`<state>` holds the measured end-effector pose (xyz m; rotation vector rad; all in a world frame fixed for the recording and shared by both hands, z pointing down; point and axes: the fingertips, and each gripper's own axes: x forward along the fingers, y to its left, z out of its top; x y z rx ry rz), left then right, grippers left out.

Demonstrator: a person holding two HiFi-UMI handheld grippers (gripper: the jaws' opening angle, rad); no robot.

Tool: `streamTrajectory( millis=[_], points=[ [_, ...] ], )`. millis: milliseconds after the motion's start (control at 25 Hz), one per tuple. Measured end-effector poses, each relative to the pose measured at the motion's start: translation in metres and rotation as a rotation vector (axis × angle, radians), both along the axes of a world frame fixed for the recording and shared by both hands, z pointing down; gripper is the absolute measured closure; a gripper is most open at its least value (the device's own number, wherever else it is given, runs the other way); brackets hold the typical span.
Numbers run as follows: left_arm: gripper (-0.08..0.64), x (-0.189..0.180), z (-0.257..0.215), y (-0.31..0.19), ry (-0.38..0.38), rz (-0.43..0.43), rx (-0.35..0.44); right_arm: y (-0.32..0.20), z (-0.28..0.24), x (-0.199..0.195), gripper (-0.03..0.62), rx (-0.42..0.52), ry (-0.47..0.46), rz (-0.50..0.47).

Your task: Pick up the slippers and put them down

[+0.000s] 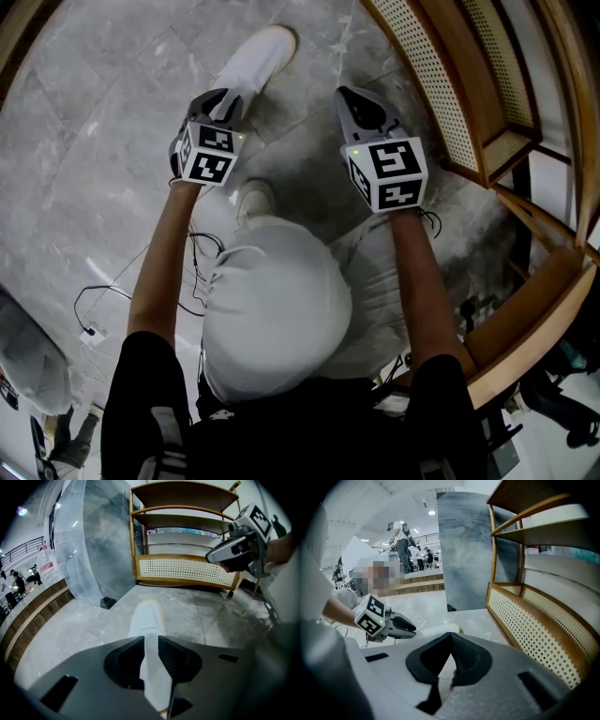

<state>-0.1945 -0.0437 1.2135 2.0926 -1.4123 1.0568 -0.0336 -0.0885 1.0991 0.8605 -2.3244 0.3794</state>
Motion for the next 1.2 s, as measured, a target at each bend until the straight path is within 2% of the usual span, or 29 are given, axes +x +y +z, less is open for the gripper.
streamTrajectory(
  millis=[440, 640, 920, 1200],
  points=[
    [0.515, -0.002, -0.037, -0.017, -0.02, 0.075, -0.015, -0.012, -0.009, 0.009, 0.594, -0.044, -0.015, 0.057],
    [0.534, 0.002, -0.067, -0.027, 0.0, 0.098, -0.018, -0.021, -0.028, 0.013, 0.594, -0.061, -0.027, 0.088],
    [0.551, 0.009, -0.137, -0.029, 0.047, 0.111, -0.015, -0.023, -0.077, 0.021, 0.594, -0.103, -0.036, 0.129],
    [0.554, 0.011, -0.245, -0.032, 0.094, 0.078, 0.001, -0.019, -0.167, 0.022, 0.594, -0.141, -0.036, 0.134]
  ],
)
